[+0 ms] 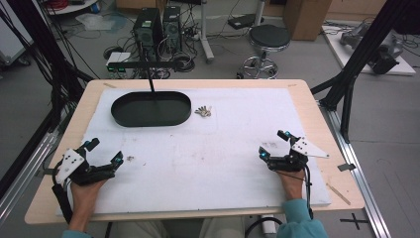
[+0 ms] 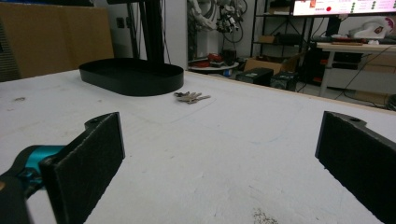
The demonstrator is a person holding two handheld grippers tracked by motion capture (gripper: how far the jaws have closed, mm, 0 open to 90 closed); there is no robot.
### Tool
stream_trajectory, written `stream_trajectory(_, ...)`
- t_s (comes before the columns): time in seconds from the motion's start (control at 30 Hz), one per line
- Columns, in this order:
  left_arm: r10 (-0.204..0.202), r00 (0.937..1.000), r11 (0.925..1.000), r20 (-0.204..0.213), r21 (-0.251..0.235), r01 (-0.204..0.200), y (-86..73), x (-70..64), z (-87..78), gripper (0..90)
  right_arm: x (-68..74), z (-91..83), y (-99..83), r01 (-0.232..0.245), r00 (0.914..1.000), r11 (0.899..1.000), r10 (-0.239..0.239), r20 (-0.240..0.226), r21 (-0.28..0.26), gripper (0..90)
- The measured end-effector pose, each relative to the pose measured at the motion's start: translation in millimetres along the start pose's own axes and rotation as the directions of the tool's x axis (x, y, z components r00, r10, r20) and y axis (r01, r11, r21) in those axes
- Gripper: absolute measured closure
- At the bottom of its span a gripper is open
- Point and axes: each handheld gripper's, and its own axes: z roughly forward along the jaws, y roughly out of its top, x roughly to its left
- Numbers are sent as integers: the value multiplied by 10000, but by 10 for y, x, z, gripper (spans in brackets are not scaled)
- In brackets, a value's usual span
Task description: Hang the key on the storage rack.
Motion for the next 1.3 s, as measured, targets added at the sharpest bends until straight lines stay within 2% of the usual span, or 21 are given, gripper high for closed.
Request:
stream_trajectory(0.83, 12, 10000, 10000, 5, -15, -12, 2, 5, -2, 17, 9, -1, 20, 113, 9999, 9998, -114, 94, 137, 4)
stream_trajectory(0.97, -3, 10000, 10000, 7, -17, 3, 1, 4, -2, 18, -5, 9, 166, 146, 9999, 9998, -147, 58, 129, 5)
stream_trajectory(1.03, -18, 10000, 10000, 8, -24, 18, 2, 4, -1, 18, -7, 50, 311, 296, 9996, 9992, -295, -38, 285, 5)
stream_trajectory(1.3, -48, 10000, 10000, 10, -30, 48, 1, 6, -1, 17, -77, 363, 876, 721, 9960, 9922, -663, -594, 1014, 5)
